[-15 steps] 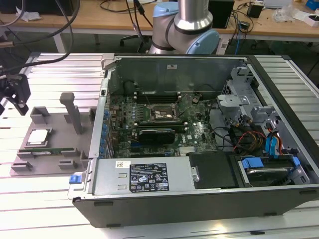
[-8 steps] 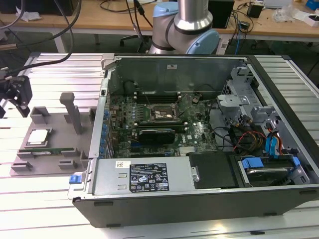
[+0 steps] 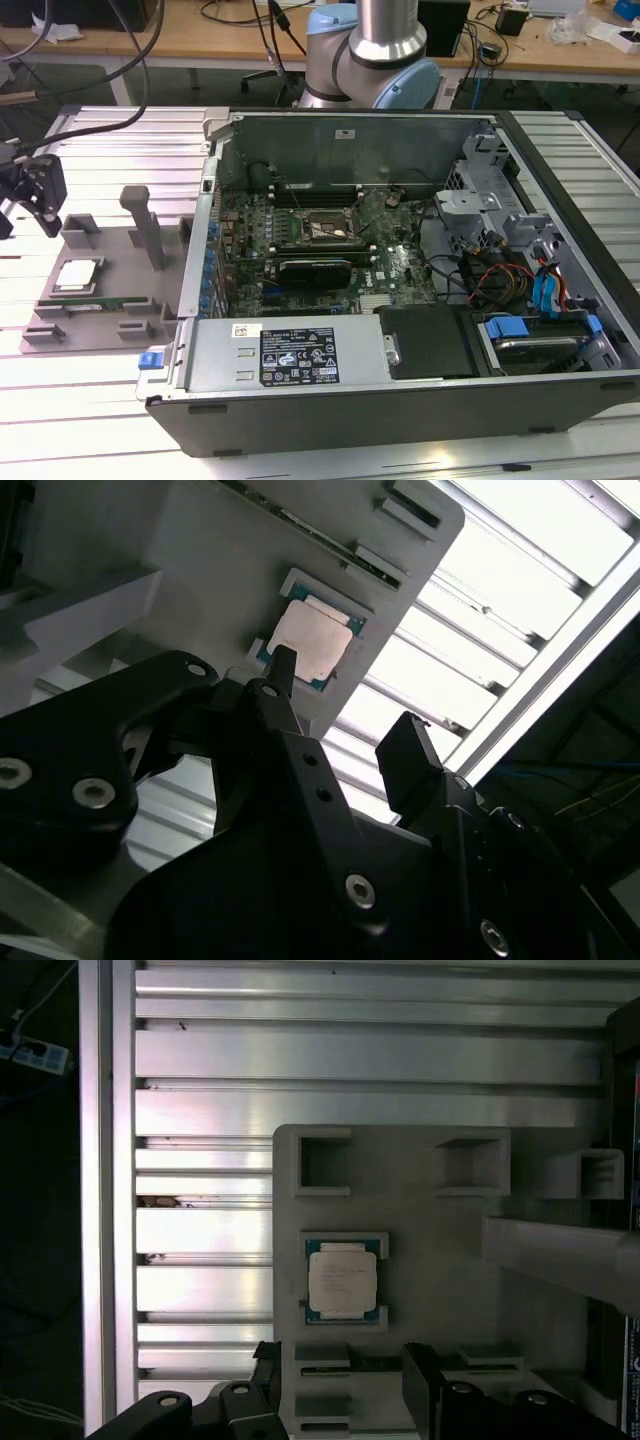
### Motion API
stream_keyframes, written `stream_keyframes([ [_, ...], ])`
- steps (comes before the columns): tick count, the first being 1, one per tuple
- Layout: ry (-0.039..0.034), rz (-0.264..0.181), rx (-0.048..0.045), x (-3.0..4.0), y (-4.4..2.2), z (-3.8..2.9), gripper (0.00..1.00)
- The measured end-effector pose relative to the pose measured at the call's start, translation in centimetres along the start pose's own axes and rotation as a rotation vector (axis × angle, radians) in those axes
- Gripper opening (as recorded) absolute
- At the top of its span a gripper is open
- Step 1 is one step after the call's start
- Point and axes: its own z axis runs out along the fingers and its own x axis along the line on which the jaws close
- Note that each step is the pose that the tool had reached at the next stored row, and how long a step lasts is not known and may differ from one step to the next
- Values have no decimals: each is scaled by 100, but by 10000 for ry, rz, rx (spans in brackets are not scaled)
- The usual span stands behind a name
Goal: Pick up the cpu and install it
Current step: 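Pick up the cpu and move it towards the insertion slot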
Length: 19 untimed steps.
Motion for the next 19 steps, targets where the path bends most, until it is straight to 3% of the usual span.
stream_keyframes([
  [19,0,0,0,-1,3,106,60],
])
